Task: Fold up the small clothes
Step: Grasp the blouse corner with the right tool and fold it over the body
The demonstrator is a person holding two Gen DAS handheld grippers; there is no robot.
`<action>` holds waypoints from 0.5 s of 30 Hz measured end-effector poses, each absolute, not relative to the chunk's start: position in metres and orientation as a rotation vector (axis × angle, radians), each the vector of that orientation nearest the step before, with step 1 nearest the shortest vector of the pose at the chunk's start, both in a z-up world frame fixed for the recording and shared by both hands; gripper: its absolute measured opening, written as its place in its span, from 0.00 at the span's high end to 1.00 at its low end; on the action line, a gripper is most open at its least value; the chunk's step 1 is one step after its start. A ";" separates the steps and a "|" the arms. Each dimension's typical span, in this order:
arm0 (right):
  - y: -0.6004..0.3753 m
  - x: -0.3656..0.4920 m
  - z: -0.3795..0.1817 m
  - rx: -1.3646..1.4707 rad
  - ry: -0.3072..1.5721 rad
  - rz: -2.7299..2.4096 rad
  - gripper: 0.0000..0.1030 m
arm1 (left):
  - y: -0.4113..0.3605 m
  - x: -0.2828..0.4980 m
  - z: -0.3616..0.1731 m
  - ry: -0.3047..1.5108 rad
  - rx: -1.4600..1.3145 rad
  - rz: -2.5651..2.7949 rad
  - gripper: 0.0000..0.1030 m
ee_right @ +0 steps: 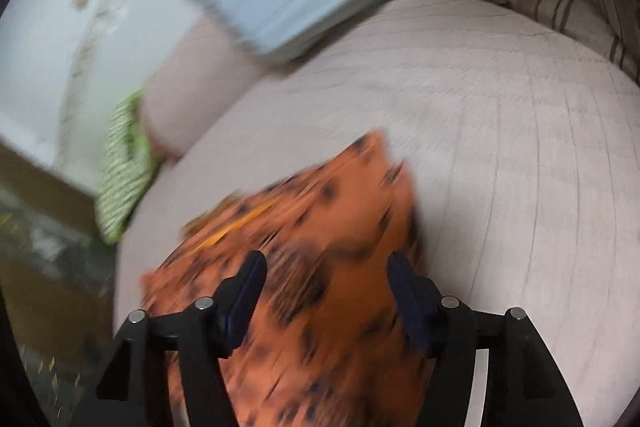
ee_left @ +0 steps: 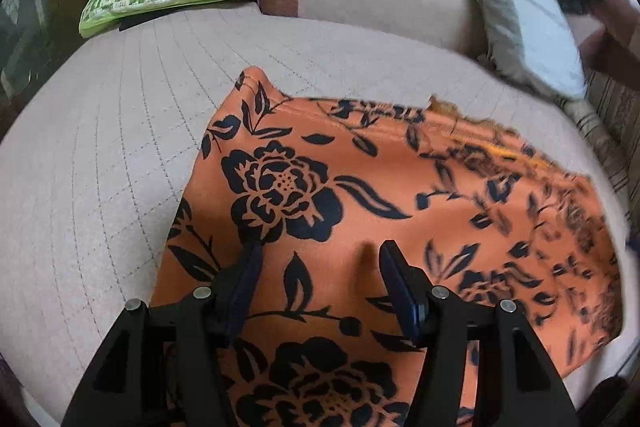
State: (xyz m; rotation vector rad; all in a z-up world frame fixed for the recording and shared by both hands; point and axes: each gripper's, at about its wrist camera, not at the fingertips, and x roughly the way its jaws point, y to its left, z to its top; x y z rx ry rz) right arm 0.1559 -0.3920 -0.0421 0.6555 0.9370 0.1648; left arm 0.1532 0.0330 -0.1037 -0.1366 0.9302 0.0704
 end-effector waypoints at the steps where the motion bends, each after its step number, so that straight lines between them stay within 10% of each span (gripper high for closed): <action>1: -0.389 0.138 -0.040 0.664 0.930 0.164 0.33 | 0.032 0.148 -0.099 0.912 -0.154 0.055 0.40; 15: -0.379 0.064 -0.123 1.074 0.916 0.009 0.30 | 0.004 0.112 -0.076 0.790 -0.128 -0.085 0.36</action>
